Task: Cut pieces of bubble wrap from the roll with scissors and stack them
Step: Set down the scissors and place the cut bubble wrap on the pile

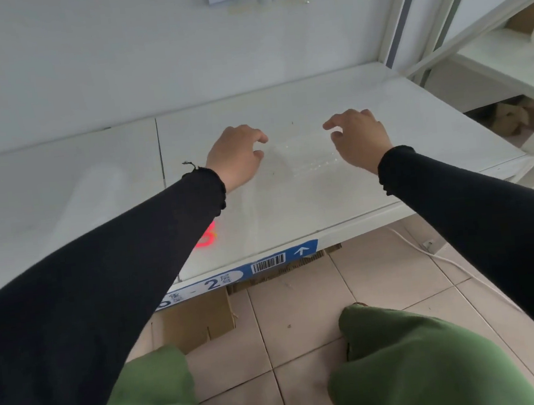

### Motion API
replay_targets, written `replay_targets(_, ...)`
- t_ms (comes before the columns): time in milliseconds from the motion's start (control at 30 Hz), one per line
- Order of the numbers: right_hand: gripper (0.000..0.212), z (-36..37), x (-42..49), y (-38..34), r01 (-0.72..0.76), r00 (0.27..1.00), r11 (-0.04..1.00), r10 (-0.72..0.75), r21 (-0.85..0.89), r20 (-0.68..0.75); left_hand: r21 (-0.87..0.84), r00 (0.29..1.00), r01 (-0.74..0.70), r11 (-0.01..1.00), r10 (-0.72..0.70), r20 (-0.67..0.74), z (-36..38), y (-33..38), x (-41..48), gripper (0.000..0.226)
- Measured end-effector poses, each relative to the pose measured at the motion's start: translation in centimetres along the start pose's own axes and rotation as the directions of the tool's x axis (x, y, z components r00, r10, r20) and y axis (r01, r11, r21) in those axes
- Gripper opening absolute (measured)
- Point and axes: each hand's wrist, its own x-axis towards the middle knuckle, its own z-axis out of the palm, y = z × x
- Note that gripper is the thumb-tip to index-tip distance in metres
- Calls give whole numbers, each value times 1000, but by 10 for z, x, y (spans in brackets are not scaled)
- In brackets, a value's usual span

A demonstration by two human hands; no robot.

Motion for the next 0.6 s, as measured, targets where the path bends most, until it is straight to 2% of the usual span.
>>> replay_targets(200,30,0,-38,-63,141,989,978,-132,153,-64,46,990,-12,999,18,-140,-40,-24,-58,29)
replay_targets(333,25,6,-69,-109,235,972,938,-232,256,-43,30,984,50,998,-44,-174,-61,-50,-109,23)
replay_targets(600,22,41,-116,-161,280,952,898,-306,339,24,50,966,170,984,-157,-207,-52,-85,-188,21)
